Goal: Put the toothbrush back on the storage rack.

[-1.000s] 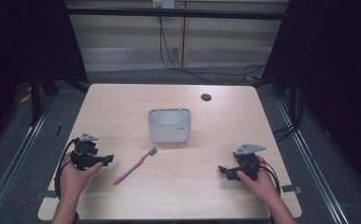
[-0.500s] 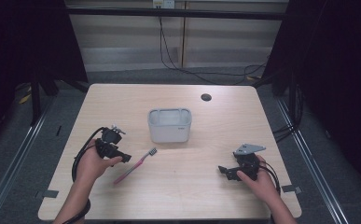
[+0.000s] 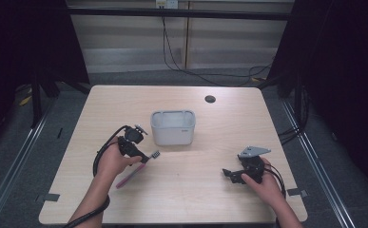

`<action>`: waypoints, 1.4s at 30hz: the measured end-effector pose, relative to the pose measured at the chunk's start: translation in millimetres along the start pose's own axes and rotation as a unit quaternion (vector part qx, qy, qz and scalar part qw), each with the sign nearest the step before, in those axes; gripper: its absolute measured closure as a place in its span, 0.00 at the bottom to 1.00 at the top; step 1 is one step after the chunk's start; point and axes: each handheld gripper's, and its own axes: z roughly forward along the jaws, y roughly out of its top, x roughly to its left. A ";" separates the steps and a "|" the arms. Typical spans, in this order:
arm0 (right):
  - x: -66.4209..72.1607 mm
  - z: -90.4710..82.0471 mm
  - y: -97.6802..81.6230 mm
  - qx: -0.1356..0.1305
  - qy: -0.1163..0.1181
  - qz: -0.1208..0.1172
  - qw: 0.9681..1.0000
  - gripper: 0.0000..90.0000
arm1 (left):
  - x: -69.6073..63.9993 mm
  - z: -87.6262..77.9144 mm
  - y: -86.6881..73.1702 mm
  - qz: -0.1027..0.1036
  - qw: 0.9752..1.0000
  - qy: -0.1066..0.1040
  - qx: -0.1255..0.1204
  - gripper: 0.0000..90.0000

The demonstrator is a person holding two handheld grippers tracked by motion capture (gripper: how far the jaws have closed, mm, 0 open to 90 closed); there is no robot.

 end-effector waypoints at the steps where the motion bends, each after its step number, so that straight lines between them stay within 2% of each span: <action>1: 0.0 0.0 0.0 0.000 0.000 0.000 1.000 0.13 | -1.1 2.5 1.5 0.001 1.000 0.002 0.012 0.45; 4: 0.0 0.0 0.0 0.000 0.000 0.000 1.000 0.13 | -1.9 7.2 1.9 0.010 0.999 0.010 0.029 0.49; 8: 0.1 -0.1 0.0 0.001 0.000 0.001 1.000 0.13 | -3.9 11.4 -1.5 0.010 0.999 0.008 0.041 0.54; 9: -0.2 0.0 0.0 0.000 0.000 -0.001 1.000 0.13 | -5.2 14.6 -4.1 0.015 0.999 0.009 0.049 0.54; 12: 0.0 0.0 0.0 0.000 0.000 0.000 1.000 0.13 | -6.0 17.8 -7.1 0.013 0.999 0.000 0.048 0.58; 16: -0.1 0.1 0.0 0.000 0.000 -0.001 1.000 0.13 | -9.2 15.9 -6.1 0.010 0.998 -0.001 0.066 0.87; 20: 0.0 0.0 0.2 0.001 0.000 0.001 1.000 0.13 | -11.2 16.2 -5.7 0.012 0.998 0.001 0.067 0.89; 21: 0.0 0.1 0.3 0.001 0.000 0.001 1.000 0.12 | -10.4 14.6 -6.1 0.010 0.998 -0.014 0.061 0.89; 27: -0.3 0.1 0.3 0.001 0.000 0.000 1.000 0.13 | -7.2 3.0 -8.7 0.008 0.999 -0.016 0.038 0.89; 29: -0.3 0.1 0.3 0.001 0.000 0.000 1.000 0.13 | -4.1 -6.6 -10.5 -0.002 0.999 -0.028 0.025 0.89; 31: -0.3 0.2 0.3 0.001 0.000 0.000 1.000 0.13 | -3.7 -9.4 -11.0 -0.003 0.999 -0.030 0.018 0.89; 33: -0.5 0.2 0.4 0.001 0.000 -0.001 1.000 0.13 | -1.4 -19.2 -11.8 -0.005 0.999 -0.036 0.000 0.89; 34: -0.4 0.2 0.4 0.001 0.000 0.000 1.000 0.13 | -1.4 -19.2 -11.8 -0.005 0.999 -0.036 0.000 0.89; 35: -0.5 0.2 0.4 0.001 0.001 0.000 1.000 0.12 | -0.7 -24.2 -13.0 -0.009 0.999 -0.039 -0.014 0.89; 39: -0.4 0.1 0.3 0.001 0.001 0.002 1.000 0.12 | 2.3 -29.2 -15.5 -0.008 0.999 -0.040 -0.021 0.89; 40: -0.7 0.1 0.3 0.001 0.002 0.002 1.000 0.12 | 3.8 -32.1 -17.5 -0.015 0.998 -0.044 -0.032 0.89; 42: -1.2 0.1 0.2 -0.001 0.003 0.001 1.000 0.13 | 5.2 -34.1 -18.3 -0.012 0.998 -0.044 -0.035 0.89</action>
